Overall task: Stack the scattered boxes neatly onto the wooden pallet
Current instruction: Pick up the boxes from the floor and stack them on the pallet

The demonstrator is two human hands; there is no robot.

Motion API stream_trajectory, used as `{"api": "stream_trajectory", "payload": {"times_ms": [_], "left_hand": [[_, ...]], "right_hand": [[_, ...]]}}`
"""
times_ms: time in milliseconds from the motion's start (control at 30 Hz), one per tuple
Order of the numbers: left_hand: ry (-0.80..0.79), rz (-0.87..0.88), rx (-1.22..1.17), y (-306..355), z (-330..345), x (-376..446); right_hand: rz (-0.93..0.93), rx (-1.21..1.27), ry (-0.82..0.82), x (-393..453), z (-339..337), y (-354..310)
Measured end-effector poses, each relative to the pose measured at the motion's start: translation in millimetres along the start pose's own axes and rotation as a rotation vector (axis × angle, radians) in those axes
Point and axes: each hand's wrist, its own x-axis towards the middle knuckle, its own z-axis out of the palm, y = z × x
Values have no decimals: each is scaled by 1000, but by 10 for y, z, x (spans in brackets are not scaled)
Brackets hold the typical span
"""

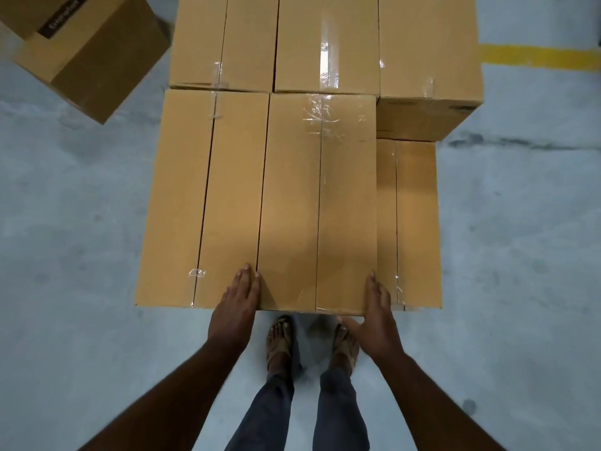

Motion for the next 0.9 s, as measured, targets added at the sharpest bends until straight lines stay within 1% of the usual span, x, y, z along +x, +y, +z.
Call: {"api": "stream_trajectory", "payload": {"times_ms": [200,300,367,433,533,700,800,900], "left_hand": [[-24,27,17,-59,-56,22],[-10,23,41,-24,-60,39],[19,51,84,-13,-51,63],[36,72,71,-26,-65,98],[-7,80,59,-77,-77,128],[-86,38,9,-71,-78,122],[-85,32,-32,-35,-90,109],[-84,-14,-42,59,-96,104]], "right_hand": [[15,46,63,-20,74,-26],[7,40,74,-33,80,10],[3,31,73,-35,85,28],[3,28,73,-30,91,40],[4,27,74,-41,94,52],[-4,12,72,-40,70,100],[-3,-12,57,-25,66,113],[3,-37,35,-30,57,48]]}}
